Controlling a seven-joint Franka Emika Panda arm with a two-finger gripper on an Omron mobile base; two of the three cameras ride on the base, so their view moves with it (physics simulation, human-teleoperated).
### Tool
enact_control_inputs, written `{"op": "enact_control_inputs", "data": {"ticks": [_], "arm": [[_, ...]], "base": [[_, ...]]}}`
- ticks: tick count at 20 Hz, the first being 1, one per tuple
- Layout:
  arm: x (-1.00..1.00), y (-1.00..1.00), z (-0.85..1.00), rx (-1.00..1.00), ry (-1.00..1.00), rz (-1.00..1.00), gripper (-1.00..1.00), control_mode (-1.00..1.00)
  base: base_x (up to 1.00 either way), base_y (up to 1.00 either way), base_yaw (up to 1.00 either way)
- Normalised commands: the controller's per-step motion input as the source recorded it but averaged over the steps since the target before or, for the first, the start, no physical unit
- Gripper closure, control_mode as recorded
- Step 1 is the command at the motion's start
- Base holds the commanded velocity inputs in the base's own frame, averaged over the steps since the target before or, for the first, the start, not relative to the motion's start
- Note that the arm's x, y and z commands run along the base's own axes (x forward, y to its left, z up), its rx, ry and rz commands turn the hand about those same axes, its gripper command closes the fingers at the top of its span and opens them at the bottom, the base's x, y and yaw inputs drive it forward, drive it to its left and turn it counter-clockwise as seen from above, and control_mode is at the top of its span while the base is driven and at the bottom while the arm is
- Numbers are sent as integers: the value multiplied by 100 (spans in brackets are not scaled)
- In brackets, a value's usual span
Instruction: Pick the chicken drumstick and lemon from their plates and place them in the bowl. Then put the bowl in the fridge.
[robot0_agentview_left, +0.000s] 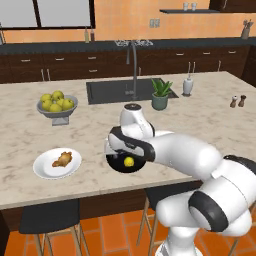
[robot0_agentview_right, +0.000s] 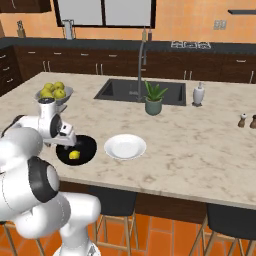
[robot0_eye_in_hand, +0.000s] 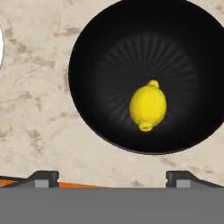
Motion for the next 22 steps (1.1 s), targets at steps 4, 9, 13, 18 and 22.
{"op": "enact_control_inputs", "data": {"ticks": [4,9,13,18,22], "arm": [[-25,100,66,0,0,54,-100,-100],[11,100,24,0,0,24,-100,-100],[43,100,12,2,0,-25,-100,-100],[41,88,-3,0,2,-48,-100,-100],[30,41,-11,0,5,-44,-100,-100]], "base": [[0,0,0],[0,0,0],[0,0,0],[0,0,0],[0,0,0]]}}
